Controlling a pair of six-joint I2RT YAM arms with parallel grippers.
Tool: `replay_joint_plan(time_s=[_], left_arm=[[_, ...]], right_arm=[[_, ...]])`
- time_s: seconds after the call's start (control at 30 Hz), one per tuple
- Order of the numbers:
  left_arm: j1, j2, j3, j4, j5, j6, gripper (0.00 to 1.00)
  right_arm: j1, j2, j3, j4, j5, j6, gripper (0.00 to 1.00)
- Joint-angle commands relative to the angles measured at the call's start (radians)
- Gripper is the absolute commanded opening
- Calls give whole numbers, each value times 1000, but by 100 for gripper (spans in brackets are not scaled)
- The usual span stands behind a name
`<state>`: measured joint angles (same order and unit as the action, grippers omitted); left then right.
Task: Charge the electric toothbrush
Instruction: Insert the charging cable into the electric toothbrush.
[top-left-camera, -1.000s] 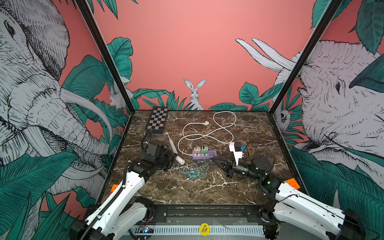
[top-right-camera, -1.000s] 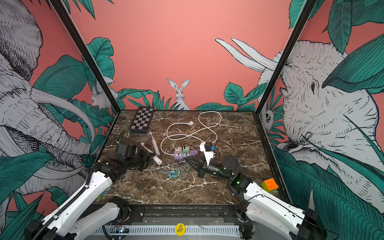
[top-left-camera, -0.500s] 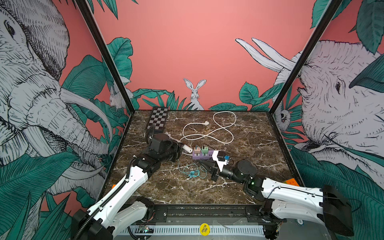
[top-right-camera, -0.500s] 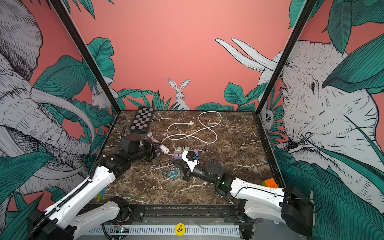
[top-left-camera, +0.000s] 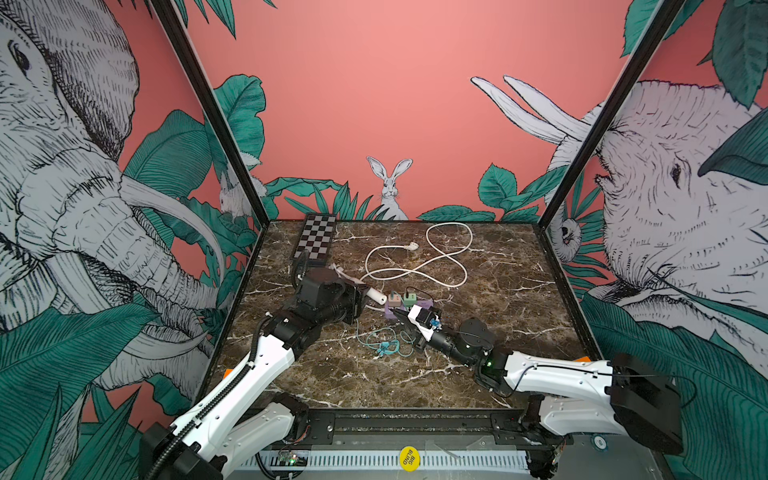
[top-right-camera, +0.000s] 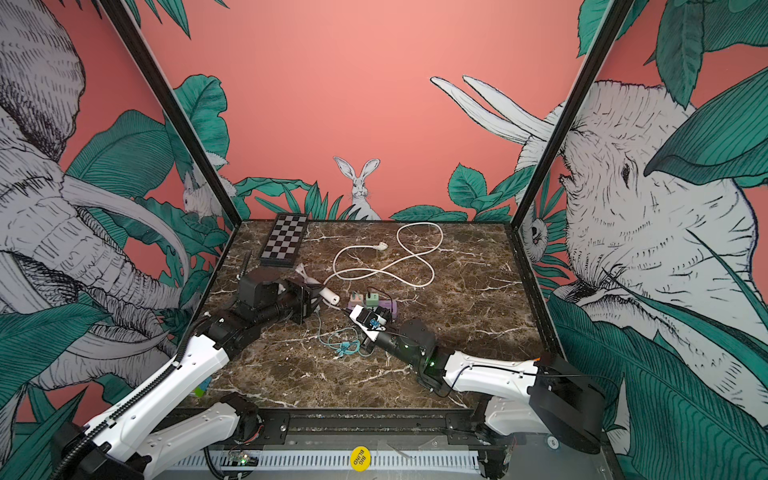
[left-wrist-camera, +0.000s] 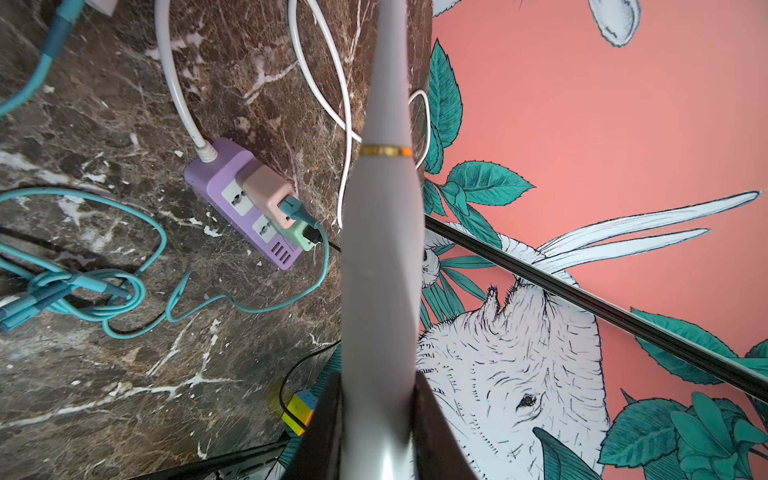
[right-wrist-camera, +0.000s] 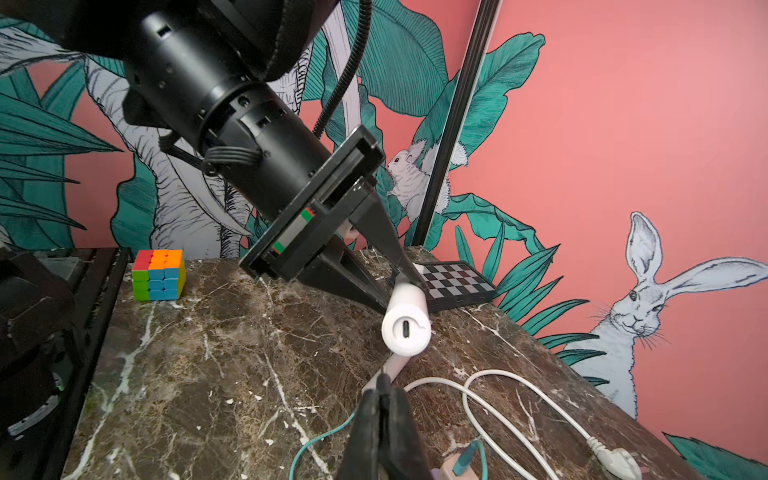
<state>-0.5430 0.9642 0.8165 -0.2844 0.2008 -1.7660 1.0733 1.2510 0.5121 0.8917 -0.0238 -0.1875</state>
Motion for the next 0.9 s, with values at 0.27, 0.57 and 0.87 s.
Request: replay_joint_plan(time_s=[0.27,0.57,0.87], left_arm=[[-9,-18,-31,30,-7,-28,0],[-10,-34,-53,51,-9,-47,0],[-10,-39,-54,55,-13,-52,0]], right_arm=[[15,60,75,112,40,-40,0],[19,96,73,127,59,-44,0],[19,114,64,138,69,-53,0]])
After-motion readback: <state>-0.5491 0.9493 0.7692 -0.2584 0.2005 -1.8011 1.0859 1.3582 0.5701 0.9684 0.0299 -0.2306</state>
